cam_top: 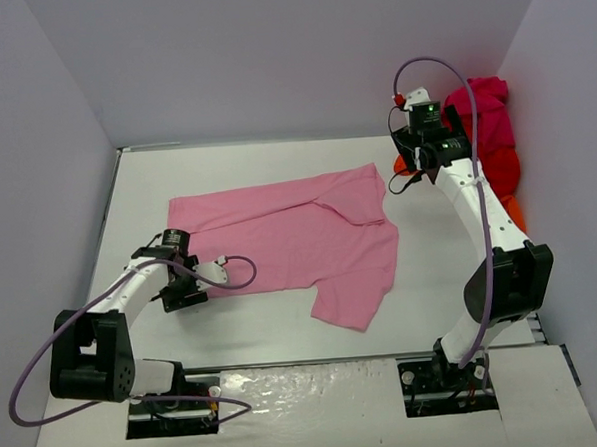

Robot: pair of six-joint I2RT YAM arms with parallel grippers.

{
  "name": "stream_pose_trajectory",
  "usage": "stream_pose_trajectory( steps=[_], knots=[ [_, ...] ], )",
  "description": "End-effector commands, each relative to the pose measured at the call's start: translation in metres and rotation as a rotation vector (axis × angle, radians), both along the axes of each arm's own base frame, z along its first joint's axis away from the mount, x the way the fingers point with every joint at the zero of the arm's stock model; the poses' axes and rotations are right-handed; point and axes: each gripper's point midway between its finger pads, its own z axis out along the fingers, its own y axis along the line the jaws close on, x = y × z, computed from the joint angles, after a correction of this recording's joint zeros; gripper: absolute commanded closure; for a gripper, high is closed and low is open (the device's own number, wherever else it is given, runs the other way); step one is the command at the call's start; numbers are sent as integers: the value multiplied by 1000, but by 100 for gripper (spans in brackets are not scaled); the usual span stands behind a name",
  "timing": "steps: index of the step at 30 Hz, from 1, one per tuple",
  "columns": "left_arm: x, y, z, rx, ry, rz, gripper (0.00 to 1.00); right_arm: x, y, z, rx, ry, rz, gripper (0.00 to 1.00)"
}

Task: Fold and stack the t-shirts
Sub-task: Fold the tshirt

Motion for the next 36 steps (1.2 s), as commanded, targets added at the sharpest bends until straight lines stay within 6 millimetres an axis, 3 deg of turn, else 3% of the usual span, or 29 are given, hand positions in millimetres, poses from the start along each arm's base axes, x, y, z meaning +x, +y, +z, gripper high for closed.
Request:
stream_pose_trajectory(
  steps=[1, 4, 7, 10, 12, 14, 15, 17, 19, 23, 26, 30, 36],
  knots=[
    [21, 6, -7, 45, -43, -15, 40, -10, -3, 28, 25, -97, -14, 10],
    [25, 7, -14, 53, -28, -6, 40, -15, -3, 25, 24, -87, -6, 10],
    [31, 7, -16, 57, -26, 7, 46, -20, 0, 27, 35, -87, 21, 10],
    [33, 9, -24, 58, 9, 25, 67, -32, 13, 18, 73, -20, 111, 10],
    [32, 8, -28, 55, 30, 40, 81, -42, 34, 12, 131, 39, 235, 11],
    [31, 8, -32, 52, 44, 54, 100, -70, 51, -9, 145, 187, 379, 14],
    [31, 8, -32, 49, 45, 58, 100, -86, 71, -20, 169, 259, 492, 16],
    [33, 7, -32, 44, 34, 66, 100, -112, 82, -32, 171, 354, 582, 17],
    [36, 5, -28, 31, 23, 85, 100, -154, 112, -55, 128, 508, 702, 18],
    [43, -2, -18, -2, 15, 122, 100, -209, 126, -102, 52, 769, 752, 20],
    [48, -4, -11, -12, -8, 143, 100, -232, 141, -126, 18, 869, 802, 24],
    [50, -5, -8, -18, -20, 158, 100, -245, 158, -139, 33, 899, 847, 25],
    [49, -6, -6, -19, -19, 168, 100, -268, 169, -162, 23, 970, 886, 25]
  ],
)
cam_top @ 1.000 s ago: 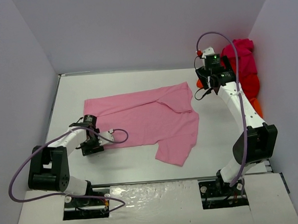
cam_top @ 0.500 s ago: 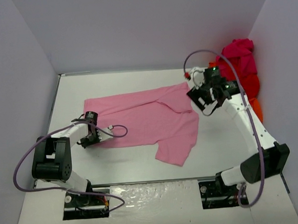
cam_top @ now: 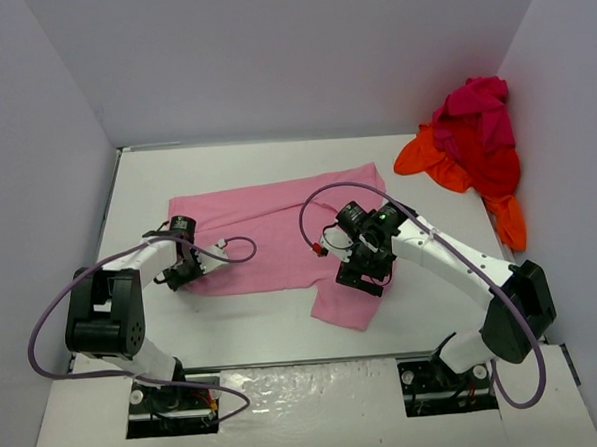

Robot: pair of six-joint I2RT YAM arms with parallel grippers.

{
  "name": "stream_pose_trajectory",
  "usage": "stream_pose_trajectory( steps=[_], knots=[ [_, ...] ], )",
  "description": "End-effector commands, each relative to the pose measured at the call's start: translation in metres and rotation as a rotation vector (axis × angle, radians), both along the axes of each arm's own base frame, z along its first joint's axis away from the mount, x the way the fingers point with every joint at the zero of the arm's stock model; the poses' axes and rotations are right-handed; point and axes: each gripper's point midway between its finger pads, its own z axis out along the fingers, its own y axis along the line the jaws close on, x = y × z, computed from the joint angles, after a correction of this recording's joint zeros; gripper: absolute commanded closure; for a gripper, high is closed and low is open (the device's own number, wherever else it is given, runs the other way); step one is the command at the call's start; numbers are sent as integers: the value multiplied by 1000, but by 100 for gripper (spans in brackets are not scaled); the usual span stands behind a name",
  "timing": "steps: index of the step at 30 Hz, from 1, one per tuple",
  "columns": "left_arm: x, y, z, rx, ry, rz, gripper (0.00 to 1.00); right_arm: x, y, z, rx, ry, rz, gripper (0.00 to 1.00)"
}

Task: Fold and stack the t-shirts
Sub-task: Fold the tshirt

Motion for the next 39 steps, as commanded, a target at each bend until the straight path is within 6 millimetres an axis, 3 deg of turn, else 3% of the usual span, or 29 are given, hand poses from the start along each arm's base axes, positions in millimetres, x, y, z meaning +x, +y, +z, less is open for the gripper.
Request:
stream_pose_trajectory(
  steps=[1, 5, 17, 26, 39],
  knots=[
    [12, -6, 16, -24, -44, 15, 100, -25, 7, -14, -10, 76, 18, 25],
    [13, -6, 17, -20, -44, 17, 100, -42, 16, -24, -14, 116, 56, 25],
    [12, -5, 17, -8, -41, 29, 100, -63, 37, -53, -58, 193, 138, 26],
    [12, -5, 13, -7, -20, 43, 100, -74, 40, -76, -153, 198, 201, 28],
    [9, -4, 8, -2, -7, 48, 100, -66, 28, -100, -287, 166, 210, 32]
  ],
)
